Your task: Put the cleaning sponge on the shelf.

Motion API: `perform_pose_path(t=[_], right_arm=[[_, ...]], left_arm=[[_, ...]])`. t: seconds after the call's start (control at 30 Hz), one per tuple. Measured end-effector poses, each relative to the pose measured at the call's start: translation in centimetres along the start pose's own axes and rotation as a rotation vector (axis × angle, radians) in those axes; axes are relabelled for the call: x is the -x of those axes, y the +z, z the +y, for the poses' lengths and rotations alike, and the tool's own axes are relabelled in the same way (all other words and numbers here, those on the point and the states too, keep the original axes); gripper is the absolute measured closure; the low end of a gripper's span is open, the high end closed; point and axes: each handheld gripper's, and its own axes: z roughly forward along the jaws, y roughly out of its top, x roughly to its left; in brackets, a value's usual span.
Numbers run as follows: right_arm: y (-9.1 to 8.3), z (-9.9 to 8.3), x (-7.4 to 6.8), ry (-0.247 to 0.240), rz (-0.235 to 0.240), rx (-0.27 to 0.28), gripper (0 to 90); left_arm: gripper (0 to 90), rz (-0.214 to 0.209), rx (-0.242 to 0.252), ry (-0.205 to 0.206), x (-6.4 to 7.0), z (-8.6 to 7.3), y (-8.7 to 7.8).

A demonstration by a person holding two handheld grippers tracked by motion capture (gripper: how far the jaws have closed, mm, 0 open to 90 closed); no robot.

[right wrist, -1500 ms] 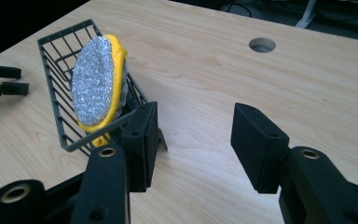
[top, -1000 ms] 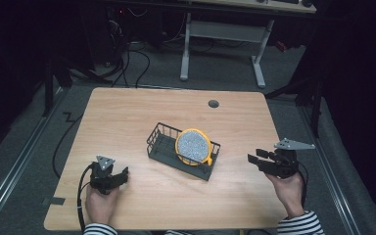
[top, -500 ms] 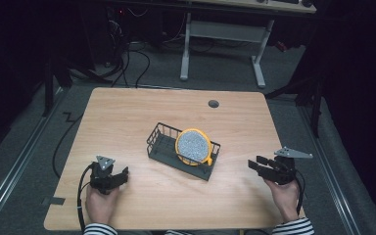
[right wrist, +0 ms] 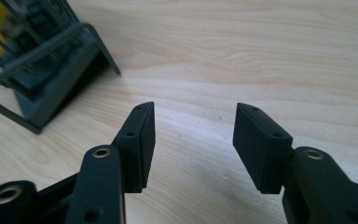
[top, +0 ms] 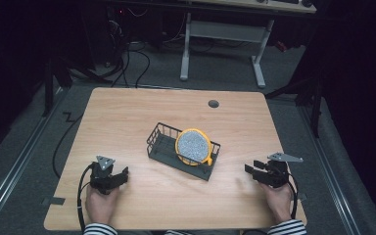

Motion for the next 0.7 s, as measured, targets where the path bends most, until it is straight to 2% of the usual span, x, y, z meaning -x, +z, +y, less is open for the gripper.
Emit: perform_pose_path(t=[0.17,0.23,0.37,0.47,0.53,0.6,0.7], right_arm=[[0.9,-0.9,0.1,-0.023,-0.054,-0.012,47.5],[1.4,-1.2,-0.2,-0.064,-0.099,-0.014,47.3],[2.1,-1.7,-0.4,-0.096,-0.135,-0.037,46.2],[2.2,-1.8,-0.4,-0.104,-0.136,-0.028,46.1],[2.3,-1.8,-0.5,-0.14,-0.153,-0.032,44.7],[2.3,-1.8,-0.5,-0.126,-0.153,-0.034,43.5],[2.3,-1.8,-0.5,-0.133,-0.148,-0.035,42.2]], left_arm=[[29.2,0.0,0.0,0.0,0.0,0.0,0.0],[29.2,0.0,0.0,0.0,0.0,0.0,0.0],[29.2,0.001,0.0,0.0,0.0,0.0,0.0],[29.2,0.001,0.0,0.0,0.0,0.0,0.0],[29.2,0.001,0.0,0.0,0.0,0.0,0.0],[29.2,0.001,0.0,-0.001,0.0,0.0,0.0],[29.2,0.001,0.0,-0.001,0.0,0.0,0.0]])
